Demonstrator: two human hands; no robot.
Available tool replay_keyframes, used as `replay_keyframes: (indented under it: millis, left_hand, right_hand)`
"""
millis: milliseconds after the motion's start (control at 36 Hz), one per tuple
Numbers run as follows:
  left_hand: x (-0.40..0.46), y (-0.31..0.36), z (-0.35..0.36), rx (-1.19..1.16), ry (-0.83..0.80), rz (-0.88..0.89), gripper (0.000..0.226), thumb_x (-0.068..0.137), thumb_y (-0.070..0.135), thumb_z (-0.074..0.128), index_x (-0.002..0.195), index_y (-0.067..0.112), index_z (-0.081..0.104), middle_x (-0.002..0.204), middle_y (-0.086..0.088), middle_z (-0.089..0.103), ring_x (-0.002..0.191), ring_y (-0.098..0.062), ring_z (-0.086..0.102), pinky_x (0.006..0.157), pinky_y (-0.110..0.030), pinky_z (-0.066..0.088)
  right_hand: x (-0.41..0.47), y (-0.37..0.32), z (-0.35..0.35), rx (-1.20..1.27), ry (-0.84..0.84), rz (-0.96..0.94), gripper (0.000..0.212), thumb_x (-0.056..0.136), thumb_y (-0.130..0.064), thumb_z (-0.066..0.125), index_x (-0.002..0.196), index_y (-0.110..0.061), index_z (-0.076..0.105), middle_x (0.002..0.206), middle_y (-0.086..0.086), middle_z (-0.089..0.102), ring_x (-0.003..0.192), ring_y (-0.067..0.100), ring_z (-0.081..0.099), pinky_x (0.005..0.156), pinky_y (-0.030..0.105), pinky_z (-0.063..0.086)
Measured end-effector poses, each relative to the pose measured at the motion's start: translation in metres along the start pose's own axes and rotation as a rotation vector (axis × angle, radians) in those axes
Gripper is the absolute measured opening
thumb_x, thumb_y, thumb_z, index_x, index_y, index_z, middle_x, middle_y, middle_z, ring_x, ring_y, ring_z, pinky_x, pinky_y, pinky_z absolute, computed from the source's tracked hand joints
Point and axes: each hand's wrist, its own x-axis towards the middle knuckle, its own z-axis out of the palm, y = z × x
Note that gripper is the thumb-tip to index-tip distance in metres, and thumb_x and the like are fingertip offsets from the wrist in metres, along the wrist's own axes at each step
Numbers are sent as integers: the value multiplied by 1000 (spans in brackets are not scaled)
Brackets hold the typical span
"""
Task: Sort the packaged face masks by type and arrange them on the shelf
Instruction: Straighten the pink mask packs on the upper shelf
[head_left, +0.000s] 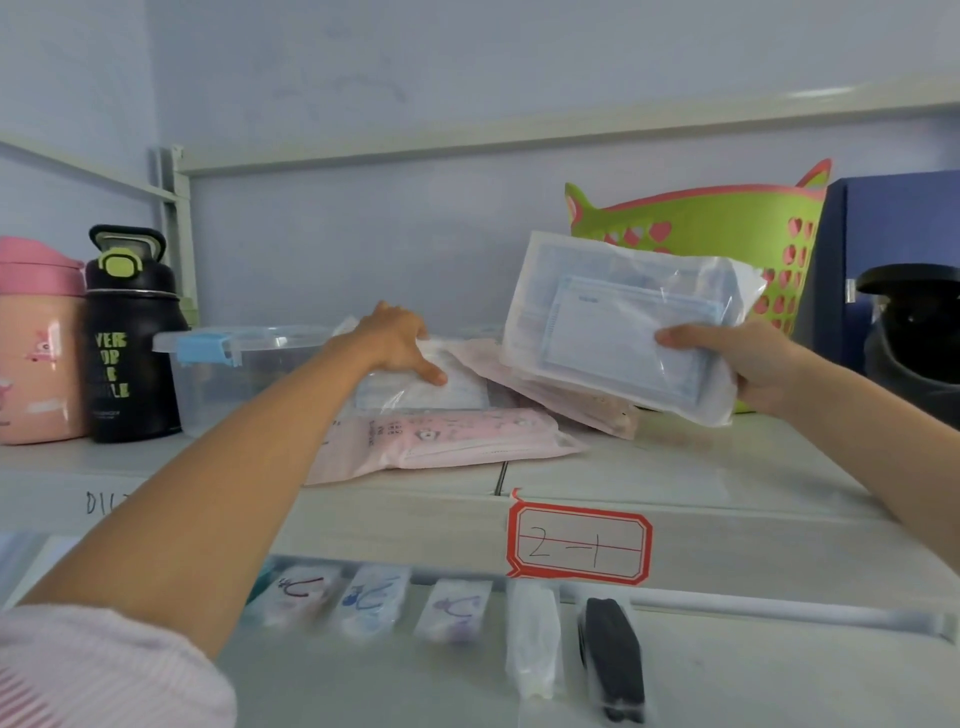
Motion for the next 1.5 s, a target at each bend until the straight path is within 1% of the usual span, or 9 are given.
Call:
replay_keyframes:
  millis: [444, 583, 694, 833, 1000, 1111, 1222, 1333, 1500]
  left_hand:
    - [-4, 16, -37, -236, 731, -152, 73, 78, 61, 68, 123, 8, 45, 124, -11, 55, 114, -32, 50, 95, -43, 32]
    - [-12, 36, -44, -615, 492, 210, 78, 66, 65, 75, 121, 19, 47, 124, 1, 54, 114, -20, 52, 101, -41, 42]
    - [-17, 55, -35, -343, 417, 352, 79, 64, 59, 80, 123, 15, 52, 120, -2, 56, 112, -21, 51, 102, -39, 38]
    - [-19, 68, -20, -90, 458, 452, 84, 66, 61, 75, 129, 11, 53, 118, -5, 54, 113, -24, 46, 95, -32, 29]
    - [-26, 96, -8, 30, 480, 545, 91, 69, 66, 69, 143, 16, 46, 122, -4, 51, 116, -21, 42, 96, -32, 28]
    - [-31, 112, -4, 59, 470, 558, 92, 71, 68, 66, 145, 18, 42, 126, -3, 49, 119, -22, 41, 98, -33, 29]
    - [-32, 127, 0, 28, 494, 587, 92, 70, 67, 68, 144, 17, 44, 125, -3, 48, 119, -23, 41, 101, -32, 28]
    - [-28, 120, 6, -65, 557, 618, 114, 61, 76, 64, 148, 8, 35, 139, -11, 43, 129, -30, 35, 114, -39, 15]
    - [-19, 85, 5, -447, 366, 182, 139, 48, 89, 47, 155, 14, 0, 162, -10, -1, 150, -25, -4, 120, -46, 0]
  right_hand:
    - [6, 3, -3, -34, 33, 75, 65, 58, -11, 83, 119, -10, 60, 113, 8, 66, 102, 28, 62, 84, 46, 52]
    - [6, 1, -2, -27, -65, 76, 53, 70, -7, 78, 119, -11, 59, 112, 8, 66, 100, 26, 62, 81, 44, 52]
    - [0, -2, 2, 2, -181, 44, 46, 76, -10, 73, 119, -13, 58, 110, 8, 67, 97, 23, 65, 69, 38, 57]
    - [1, 0, 2, 8, -416, -3, 95, 28, -40, 96, 113, -17, 61, 104, 4, 73, 94, 21, 71, 66, 33, 59]
    - [-2, 1, 7, -95, -480, -51, 101, 32, -55, 92, 123, -24, 57, 117, 1, 69, 107, 20, 66, 79, 35, 58]
    - [-10, 2, 14, -122, -508, -63, 96, 36, -54, 91, 122, -24, 58, 116, 1, 69, 105, 18, 67, 81, 32, 58]
    - [-13, 5, 24, -208, -393, -120, 43, 68, -12, 81, 106, -23, 64, 95, -3, 74, 89, 15, 70, 67, 25, 57]
    - [-8, 7, 22, -162, -285, -115, 38, 73, 3, 74, 104, -15, 64, 97, 3, 72, 89, 18, 69, 70, 30, 56]
    - [-3, 9, 11, -99, -240, -81, 42, 74, 2, 73, 112, -13, 64, 109, 8, 70, 98, 23, 67, 78, 35, 56]
